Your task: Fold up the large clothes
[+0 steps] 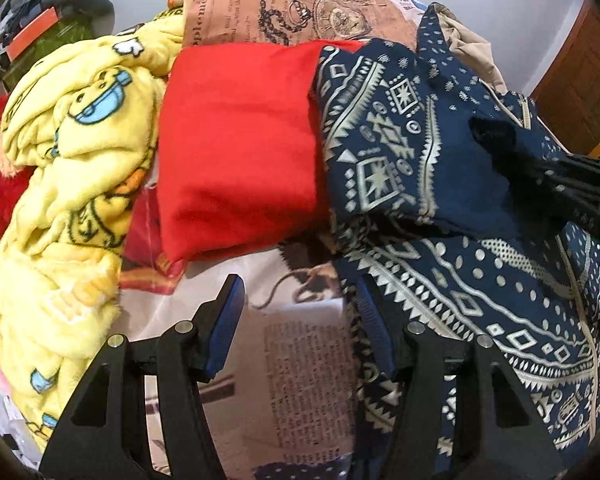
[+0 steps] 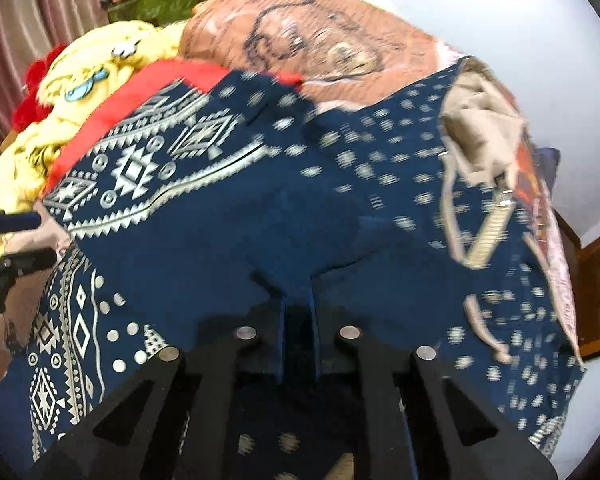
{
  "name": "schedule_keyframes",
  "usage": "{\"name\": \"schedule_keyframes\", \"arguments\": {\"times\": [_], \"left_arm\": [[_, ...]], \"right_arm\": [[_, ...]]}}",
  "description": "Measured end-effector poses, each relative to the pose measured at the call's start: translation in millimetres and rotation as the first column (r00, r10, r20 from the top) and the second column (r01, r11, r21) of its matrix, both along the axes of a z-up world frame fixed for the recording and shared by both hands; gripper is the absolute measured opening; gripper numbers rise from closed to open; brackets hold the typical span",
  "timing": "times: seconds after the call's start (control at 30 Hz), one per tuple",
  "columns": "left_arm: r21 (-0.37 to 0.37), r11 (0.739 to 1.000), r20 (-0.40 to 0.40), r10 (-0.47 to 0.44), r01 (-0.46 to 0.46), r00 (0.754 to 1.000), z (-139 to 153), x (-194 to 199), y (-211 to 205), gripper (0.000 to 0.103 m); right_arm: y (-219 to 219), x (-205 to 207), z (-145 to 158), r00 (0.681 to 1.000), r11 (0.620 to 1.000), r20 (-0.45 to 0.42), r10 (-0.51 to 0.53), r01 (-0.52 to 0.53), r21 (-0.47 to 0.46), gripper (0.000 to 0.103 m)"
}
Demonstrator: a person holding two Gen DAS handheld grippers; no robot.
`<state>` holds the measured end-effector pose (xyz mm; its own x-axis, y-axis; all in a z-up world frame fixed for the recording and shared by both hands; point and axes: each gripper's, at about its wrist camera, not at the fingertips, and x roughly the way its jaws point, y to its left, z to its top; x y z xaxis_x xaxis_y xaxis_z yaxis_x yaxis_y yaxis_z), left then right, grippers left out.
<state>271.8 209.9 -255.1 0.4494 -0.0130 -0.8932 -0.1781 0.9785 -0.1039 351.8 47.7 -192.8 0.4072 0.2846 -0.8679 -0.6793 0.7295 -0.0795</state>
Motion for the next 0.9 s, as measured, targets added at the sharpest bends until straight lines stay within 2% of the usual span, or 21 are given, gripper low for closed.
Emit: {"name": "schedule_keyframes", "arguments": {"times": [0.13,0.27,0.47,0.53,0.67,0.77,0.9], "left_arm": [[-0.01,1.0,0.016,0.007,-0.007,1.0,0.6,11.9,-6.0,0.057],[0.037,0.998,0.022,0.052,-0.053,0.998,-3.3,29.8,-10.3,0.057],[0.117,0.979,0.066,0.16,-0.167,0.985,-2.7,40.6,-5.5,0.057],[0.125,0.975,0.076,0.175,-0.183,0.982,-2.2,41.5,-5.6,0.057],[0.177,0.969,0.087,0.159,-0.173,0.983,-1.5,43.3,-14.7,0.058],[0.205,0.963,0.074,0.164,-0.176,0.984,-2.7,46.5,-16.8,0.058],[0.202,0.962,0.06,0.177,-0.186,0.982,-4.6,45.6,-15.5,0.059]], "right_arm": [[-25.1,6.0,30.8,0.999,0.997,0.037,-0.039,0.036,0.069,0.009],[-58.6,15.4,71.4,0.99,0.987,0.103,-0.097,0.083,0.134,0.009],[-121.2,30.9,122.5,0.957,0.95,0.17,-0.235,0.189,0.248,0.008],[-139.1,32.0,128.6,0.945,0.935,0.177,-0.277,0.223,0.275,0.008],[-176.1,34.0,122.1,0.938,0.9,0.104,-0.332,0.281,0.333,0.008],[-185.4,28.1,102.1,0.938,0.9,0.07,-0.339,0.302,0.316,0.008],[-199.6,21.7,74.1,0.935,0.888,-0.01,-0.354,0.339,0.312,0.008]]}}
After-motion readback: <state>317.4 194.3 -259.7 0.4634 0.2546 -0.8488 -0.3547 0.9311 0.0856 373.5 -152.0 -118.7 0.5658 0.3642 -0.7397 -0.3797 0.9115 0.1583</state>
